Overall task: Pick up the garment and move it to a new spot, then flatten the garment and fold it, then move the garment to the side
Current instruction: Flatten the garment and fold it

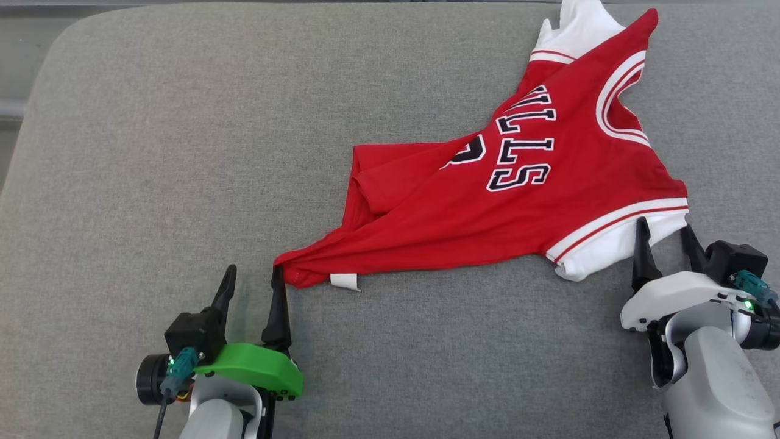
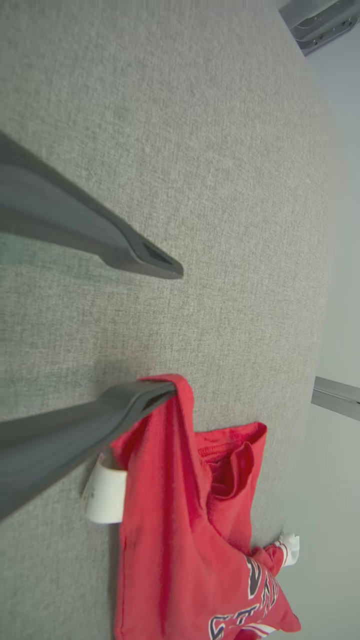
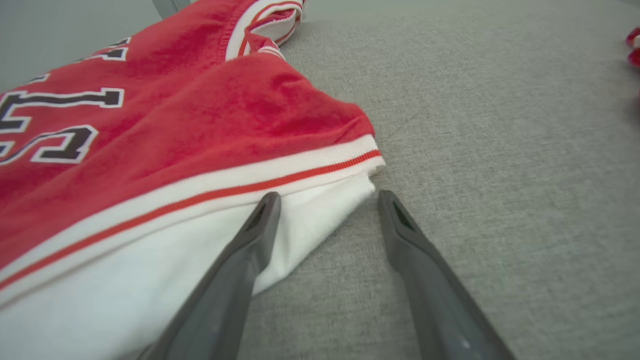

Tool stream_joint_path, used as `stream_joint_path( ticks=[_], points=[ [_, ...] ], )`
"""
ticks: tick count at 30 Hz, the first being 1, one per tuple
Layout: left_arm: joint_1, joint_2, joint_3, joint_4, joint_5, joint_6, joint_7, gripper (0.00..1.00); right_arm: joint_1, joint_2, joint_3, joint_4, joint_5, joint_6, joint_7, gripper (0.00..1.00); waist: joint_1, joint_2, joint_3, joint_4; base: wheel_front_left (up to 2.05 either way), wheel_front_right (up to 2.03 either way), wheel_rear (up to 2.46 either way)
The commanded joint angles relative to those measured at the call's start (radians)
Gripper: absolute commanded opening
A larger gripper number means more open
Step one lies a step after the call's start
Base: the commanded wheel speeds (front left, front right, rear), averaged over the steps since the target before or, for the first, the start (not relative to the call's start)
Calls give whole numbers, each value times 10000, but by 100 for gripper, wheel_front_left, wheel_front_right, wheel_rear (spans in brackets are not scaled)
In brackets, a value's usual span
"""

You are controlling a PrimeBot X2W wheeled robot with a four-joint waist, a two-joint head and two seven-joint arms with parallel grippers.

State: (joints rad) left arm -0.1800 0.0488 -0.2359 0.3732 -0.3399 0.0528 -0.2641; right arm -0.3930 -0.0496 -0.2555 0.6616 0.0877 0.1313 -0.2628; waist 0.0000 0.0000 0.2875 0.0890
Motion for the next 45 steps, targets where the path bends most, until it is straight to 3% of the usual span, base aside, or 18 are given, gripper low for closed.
stream_joint_path(
  ticks=[1,2,3,5,6,15,28,29,32,33,34,39,45],
  points=[
    [-121,38,79,-22,36,71,1,100,-125,-22,-58,112,-88,-12,-24,100,0,0,122,104,0,0,0],
    [-140,37,126,-45,19,117,1,100,-143,-15,-93,204,-108,-12,-10,100,0,0,143,109,0,0,0],
    [-154,38,196,-82,-69,147,1,100,-165,-15,-114,263,-116,-12,0,84,0,0,158,111,0,0,0],
    [-173,35,258,-126,-75,196,3,100,-170,-11,-145,396,-140,-12,2,18,0,0,179,105,0,0,0],
    [-178,34,261,-119,-42,154,1,100,-172,-6,-145,453,-130,-12,7,0,0,0,186,96,0,0,0],
    [29,40,160,50,68,18,3,100,14,-29,-104,112,280,-17,-3,0,0,0,-113,-259,0,0,0],
    [697,40,-203,257,-121,-21,1,100,941,-26,-75,-1918,327,-15,-15,0,0,0,-1345,-1036,0,0,0],
    [721,40,-244,261,-135,2,1,100,1043,-26,-56,-2053,262,-14,-15,4,0,0,-1386,-1044,0,0,0],
    [842,40,-341,270,-138,-8,1,100,1154,-23,95,-2272,62,-14,-15,37,0,0,-1428,-1001,0,0,0],
    [861,40,-369,293,-126,-28,1,100,1104,-23,190,-2315,47,-14,-15,61,0,0,-1421,-960,0,0,0],
    [851,40,-398,308,-113,-46,3,100,1037,-17,290,-2321,17,-14,-15,100,0,0,-1394,-907,0,0,0],
    [683,41,-496,421,-58,-70,3,100,411,-22,757,-1944,1,-14,-15,100,0,0,-1229,-532,0,0,0],
    [637,40,-521,424,-38,-56,1,100,-84,-26,611,-1124,-314,-14,-15,100,0,0,-1194,-169,0,0,0]
  ],
)
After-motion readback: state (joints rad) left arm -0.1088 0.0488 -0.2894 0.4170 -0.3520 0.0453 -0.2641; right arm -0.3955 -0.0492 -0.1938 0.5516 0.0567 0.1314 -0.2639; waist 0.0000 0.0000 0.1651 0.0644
